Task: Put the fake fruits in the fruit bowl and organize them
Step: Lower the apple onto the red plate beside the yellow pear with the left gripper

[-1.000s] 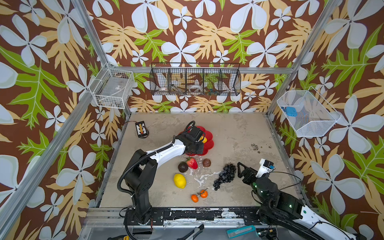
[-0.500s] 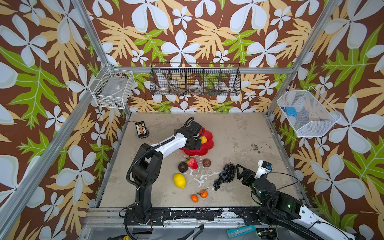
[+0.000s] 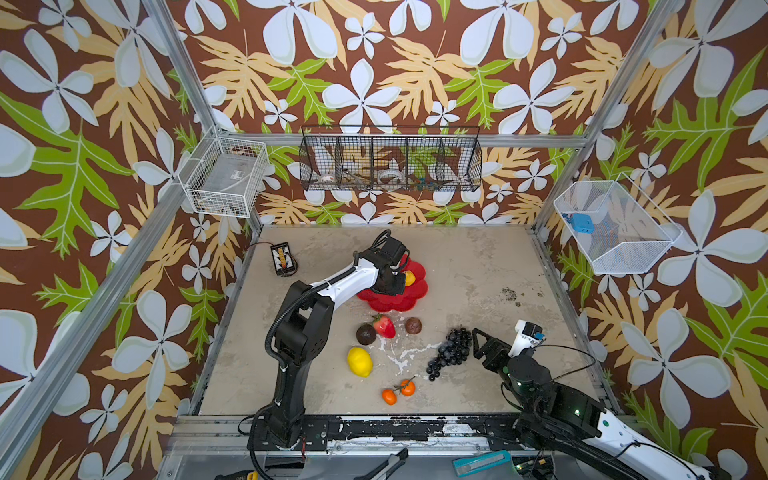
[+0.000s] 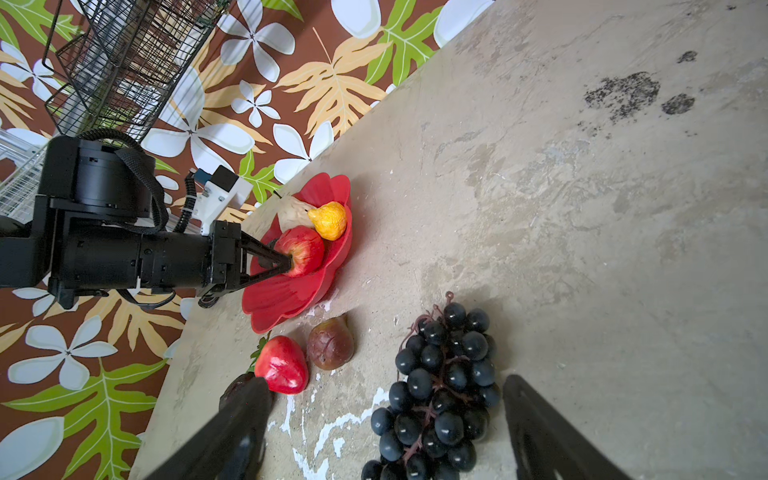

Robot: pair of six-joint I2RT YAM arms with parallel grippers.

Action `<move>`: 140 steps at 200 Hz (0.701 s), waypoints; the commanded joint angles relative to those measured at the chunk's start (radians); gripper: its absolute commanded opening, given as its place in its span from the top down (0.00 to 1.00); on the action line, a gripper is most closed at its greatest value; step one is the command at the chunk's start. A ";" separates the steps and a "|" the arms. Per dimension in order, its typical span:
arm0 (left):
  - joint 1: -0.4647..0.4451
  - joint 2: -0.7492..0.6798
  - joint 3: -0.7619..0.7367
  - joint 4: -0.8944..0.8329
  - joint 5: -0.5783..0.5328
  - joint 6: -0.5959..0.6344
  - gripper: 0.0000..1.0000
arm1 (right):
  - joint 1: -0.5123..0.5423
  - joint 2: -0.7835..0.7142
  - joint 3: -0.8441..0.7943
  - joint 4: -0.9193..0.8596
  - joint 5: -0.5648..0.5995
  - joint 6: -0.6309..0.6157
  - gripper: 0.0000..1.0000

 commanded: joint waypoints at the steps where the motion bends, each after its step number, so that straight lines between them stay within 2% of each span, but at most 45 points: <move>1: 0.003 -0.002 0.022 -0.028 -0.029 0.005 0.90 | 0.001 0.003 -0.010 0.015 -0.005 0.013 0.13; 61: 0.003 -0.015 0.067 -0.110 -0.029 0.029 0.94 | 0.001 0.012 -0.026 0.040 -0.018 0.025 0.14; 140: 0.004 0.046 0.125 -0.143 -0.030 0.047 0.91 | 0.001 0.032 -0.021 0.039 -0.027 0.029 0.13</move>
